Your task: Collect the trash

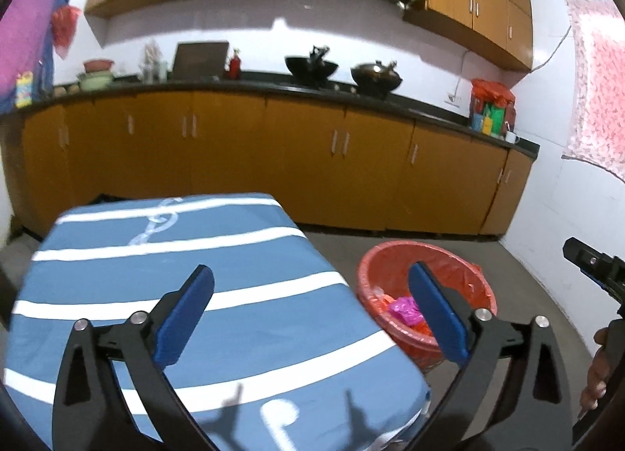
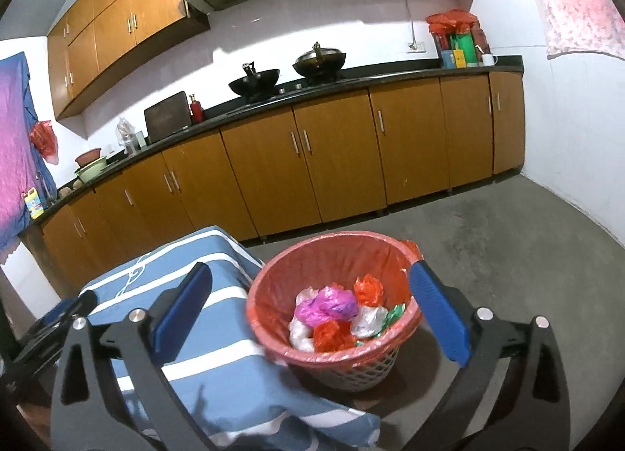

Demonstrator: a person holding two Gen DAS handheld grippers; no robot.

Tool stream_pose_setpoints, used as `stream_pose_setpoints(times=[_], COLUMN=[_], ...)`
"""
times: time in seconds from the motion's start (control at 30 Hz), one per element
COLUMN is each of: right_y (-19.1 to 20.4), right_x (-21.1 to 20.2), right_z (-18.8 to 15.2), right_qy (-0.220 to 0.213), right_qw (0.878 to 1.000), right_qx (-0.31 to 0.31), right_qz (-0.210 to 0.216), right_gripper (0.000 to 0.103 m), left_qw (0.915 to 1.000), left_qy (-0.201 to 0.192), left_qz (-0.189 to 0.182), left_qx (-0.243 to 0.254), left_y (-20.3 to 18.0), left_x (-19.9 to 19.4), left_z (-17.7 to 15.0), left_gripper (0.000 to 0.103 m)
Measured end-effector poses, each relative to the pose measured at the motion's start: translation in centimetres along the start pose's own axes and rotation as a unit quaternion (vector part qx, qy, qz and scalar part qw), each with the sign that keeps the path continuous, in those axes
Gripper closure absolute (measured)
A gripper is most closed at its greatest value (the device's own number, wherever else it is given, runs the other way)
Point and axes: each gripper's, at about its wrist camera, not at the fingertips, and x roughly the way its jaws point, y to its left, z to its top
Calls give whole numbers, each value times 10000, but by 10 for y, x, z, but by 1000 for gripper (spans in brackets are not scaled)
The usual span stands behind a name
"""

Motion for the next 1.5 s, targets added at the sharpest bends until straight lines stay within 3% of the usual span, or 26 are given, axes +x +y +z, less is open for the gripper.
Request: stream_pose_setpoints(times=[0.27, 0.57, 0.87, 1.5], right_y=[34, 57, 71, 71], right_x=[-34, -62, -86, -113], right_z=[-22, -49, -69, -81], right_qy=[-133, -342, -593, -732], right_qw=[9986, 9948, 9903, 9902], right_qx=[-492, -936, -1223, -1175], right_qz=[-114, -206, -288, -203], right_gripper=[4, 4, 4, 4], left_qw=[9989, 9966, 9937, 9928], left_qy=[-215, -317, -479, -638], left_qz=[404, 723, 848, 879], left_qx=[104, 254, 564, 512], left_y=[13, 17, 10, 11], left_x=[-50, -78, -94, -114], left_z=[-8, -26, -36, -47], left_gripper=[2, 2, 2, 2])
